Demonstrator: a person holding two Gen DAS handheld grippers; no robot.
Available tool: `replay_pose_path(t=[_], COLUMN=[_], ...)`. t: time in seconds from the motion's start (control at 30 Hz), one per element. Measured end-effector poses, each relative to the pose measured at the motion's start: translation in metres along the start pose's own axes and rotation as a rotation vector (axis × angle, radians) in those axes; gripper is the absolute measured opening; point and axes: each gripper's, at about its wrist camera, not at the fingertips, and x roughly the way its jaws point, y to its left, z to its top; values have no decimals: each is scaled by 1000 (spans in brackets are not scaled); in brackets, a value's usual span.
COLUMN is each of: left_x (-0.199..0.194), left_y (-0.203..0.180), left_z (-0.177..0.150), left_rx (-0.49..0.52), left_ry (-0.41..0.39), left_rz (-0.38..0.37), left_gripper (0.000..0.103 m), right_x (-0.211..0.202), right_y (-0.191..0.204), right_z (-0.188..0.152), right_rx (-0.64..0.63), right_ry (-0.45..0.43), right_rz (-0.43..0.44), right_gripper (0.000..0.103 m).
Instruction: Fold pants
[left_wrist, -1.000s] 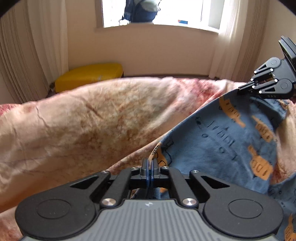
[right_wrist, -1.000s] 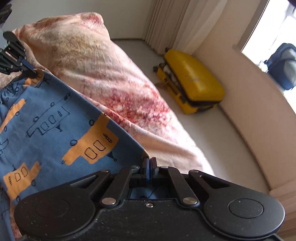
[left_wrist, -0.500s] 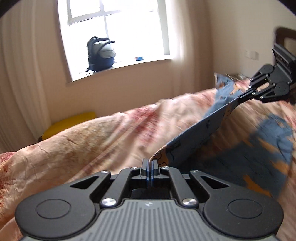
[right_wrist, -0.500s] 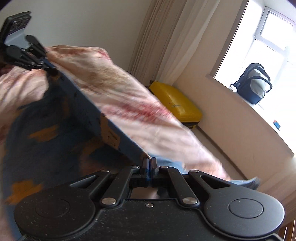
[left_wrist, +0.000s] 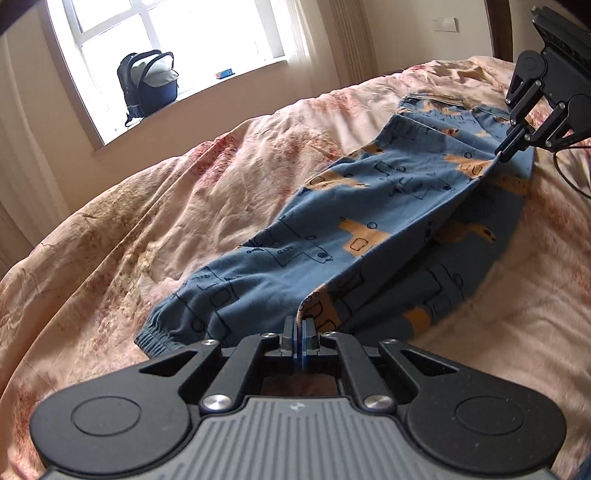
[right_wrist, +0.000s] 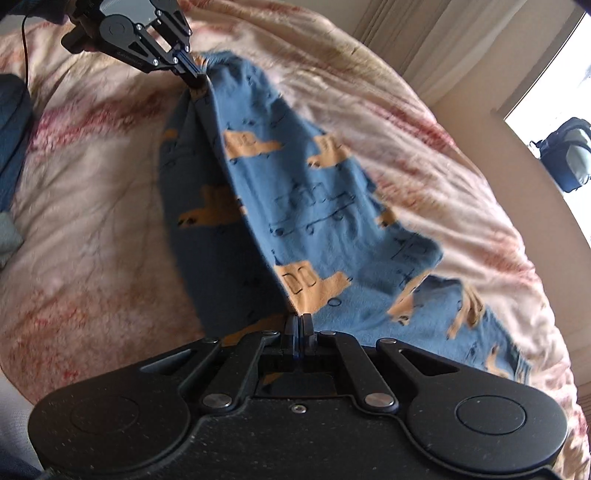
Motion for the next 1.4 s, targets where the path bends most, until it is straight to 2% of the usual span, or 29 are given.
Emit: replay_pose_path(t=[0.13, 0.3, 0.5, 0.57, 0.6, 0.63, 0.67, 0.7, 0.73, 0.77, 0.8, 0.83, 0.9, 0.97, 1.1, 1.23, 1.37, 1.4], left_x=[-9, -2, -3, -5, -7, -8, -10, -13, -17, -19, -20, -20, -15, -4, 24, 52, 79, 83], left_y=[-7, -21, -23, -22, -22, -22, -22, -23, -26, -29, -35, -41, -59, -81, -124, -169, -209, -217], left_z=[-4, -13, -19, -20, -19, -18, -16, -14, -11, -7, -2, 3, 18, 36, 78, 121, 155, 160], left_rx=[59, 135, 120, 118, 111, 94, 69, 42, 18, -4, -24, -47, -82, -96, -130, -167, -105, -92], left_ry=[-27, -2, 21, 49, 54, 59, 57, 41, 25, 13, -1, -17, -52, -78, -149, -209, -158, -150], left_rz=[25, 24, -8, -33, -35, -40, -46, -48, -46, -44, -44, -38, -16, -22, -60, -119, -169, -164], left_gripper=[2, 2, 3, 8, 16, 36, 47, 64, 74, 78, 89, 100, 103, 103, 103, 103, 101, 96], right_x=[-8, -10, 1, 3, 5, 7, 7, 8, 6, 4, 0, -5, -18, -31, -51, -57, -52, -49], right_y=[1, 6, 15, 15, 13, 11, 9, 7, 4, 1, -3, -8, -21, -37, -77, -107, -129, -135], right_z=[0, -5, -8, -9, -9, -9, -10, -11, -12, -14, -17, -20, -30, -46, -92, -147, -180, -185], right_rx=[-21, -55, -88, -90, -82, -71, -59, -39, -17, 7, 38, 73, 166, 285, 565, 851, 966, 988], right_ry=[-2, 17, 47, 56, 69, 76, 73, 75, 71, 62, 51, 37, -3, -39, -69, -127, -181, -196], right_rz=[-12, 3, 34, 34, 44, 49, 53, 61, 64, 58, 46, 34, -13, -64, -102, -79, -55, -50], right_gripper=[0, 0, 0, 0, 1, 6, 20, 33, 37, 48, 59, 66, 93, 102, 102, 102, 102, 102])
